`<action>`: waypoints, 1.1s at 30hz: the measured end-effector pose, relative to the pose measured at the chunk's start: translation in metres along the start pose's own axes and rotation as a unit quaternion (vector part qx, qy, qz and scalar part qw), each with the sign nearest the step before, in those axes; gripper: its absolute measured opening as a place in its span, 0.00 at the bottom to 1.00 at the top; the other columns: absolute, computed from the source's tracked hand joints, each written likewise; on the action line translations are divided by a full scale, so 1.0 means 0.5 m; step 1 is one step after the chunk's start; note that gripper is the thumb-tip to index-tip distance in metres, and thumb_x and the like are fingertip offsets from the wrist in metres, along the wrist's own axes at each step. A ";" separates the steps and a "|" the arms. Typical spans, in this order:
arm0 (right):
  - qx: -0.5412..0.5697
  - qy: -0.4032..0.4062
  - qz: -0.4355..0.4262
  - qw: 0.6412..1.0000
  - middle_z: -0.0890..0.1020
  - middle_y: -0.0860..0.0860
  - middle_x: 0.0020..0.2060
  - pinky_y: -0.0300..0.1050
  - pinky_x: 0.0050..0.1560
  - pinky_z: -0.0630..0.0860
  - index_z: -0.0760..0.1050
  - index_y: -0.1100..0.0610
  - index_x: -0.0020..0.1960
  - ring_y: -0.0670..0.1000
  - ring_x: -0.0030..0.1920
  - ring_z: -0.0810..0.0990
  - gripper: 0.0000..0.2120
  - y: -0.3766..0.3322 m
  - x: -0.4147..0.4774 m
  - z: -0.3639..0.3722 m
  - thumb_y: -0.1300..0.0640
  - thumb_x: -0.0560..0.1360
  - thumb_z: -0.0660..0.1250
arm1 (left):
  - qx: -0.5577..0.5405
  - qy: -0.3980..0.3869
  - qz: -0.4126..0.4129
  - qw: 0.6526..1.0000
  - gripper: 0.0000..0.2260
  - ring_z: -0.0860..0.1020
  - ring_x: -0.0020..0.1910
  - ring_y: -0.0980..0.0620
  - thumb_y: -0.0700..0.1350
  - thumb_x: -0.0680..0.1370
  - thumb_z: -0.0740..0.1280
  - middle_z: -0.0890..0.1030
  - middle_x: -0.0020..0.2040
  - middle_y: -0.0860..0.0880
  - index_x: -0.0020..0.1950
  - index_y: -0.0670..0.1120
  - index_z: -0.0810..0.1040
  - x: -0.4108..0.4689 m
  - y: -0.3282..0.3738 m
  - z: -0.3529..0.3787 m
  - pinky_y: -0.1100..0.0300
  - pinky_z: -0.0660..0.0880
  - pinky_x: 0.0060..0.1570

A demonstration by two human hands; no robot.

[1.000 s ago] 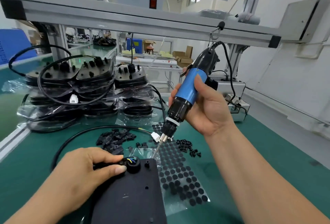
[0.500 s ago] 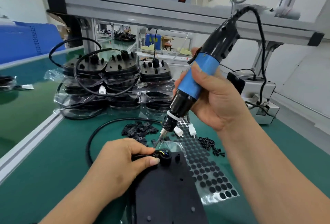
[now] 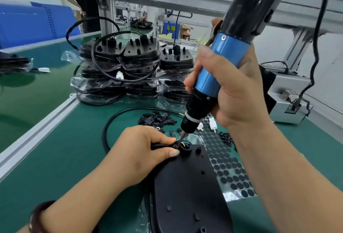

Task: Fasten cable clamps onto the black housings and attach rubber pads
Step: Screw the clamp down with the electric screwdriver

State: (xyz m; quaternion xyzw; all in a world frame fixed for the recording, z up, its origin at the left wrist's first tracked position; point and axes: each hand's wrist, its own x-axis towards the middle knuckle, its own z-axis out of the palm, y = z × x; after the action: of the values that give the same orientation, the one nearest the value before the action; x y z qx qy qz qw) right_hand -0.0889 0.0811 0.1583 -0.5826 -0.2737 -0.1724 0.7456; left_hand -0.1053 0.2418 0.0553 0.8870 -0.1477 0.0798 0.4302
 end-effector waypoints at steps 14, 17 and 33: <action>-0.019 0.012 -0.006 1.000 0.75 0.55 0.37 0.45 0.33 0.76 0.67 0.55 0.57 0.54 0.28 0.79 0.17 -0.001 0.004 0.014 0.61 0.72 0.69 | -0.018 0.001 -0.012 1.000 0.08 0.76 0.44 0.70 0.55 0.67 0.76 0.81 0.41 0.65 0.44 0.62 0.83 -0.002 0.002 0.000 0.81 0.66 0.41; -0.012 0.012 -0.010 1.000 0.75 0.54 0.34 0.45 0.33 0.75 0.66 0.56 0.57 0.54 0.28 0.78 0.17 0.002 0.005 0.015 0.62 0.72 0.68 | -0.022 0.003 -0.010 1.000 0.07 0.76 0.44 0.71 0.54 0.67 0.76 0.80 0.40 0.67 0.43 0.62 0.82 -0.002 0.002 0.001 0.82 0.66 0.41; -0.001 0.010 -0.017 1.000 0.74 0.55 0.35 0.45 0.32 0.75 0.67 0.57 0.56 0.53 0.27 0.76 0.15 0.009 0.003 0.012 0.64 0.72 0.68 | -0.028 -0.005 -0.006 1.000 0.07 0.77 0.44 0.70 0.53 0.67 0.76 0.81 0.42 0.65 0.42 0.64 0.83 0.002 0.003 -0.002 0.81 0.67 0.42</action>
State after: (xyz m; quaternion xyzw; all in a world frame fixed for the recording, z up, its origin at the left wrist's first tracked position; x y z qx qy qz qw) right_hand -0.0864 0.0879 0.1567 -0.5767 -0.2764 -0.1911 0.7446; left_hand -0.1046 0.2414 0.0571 0.8758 -0.1465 0.0685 0.4549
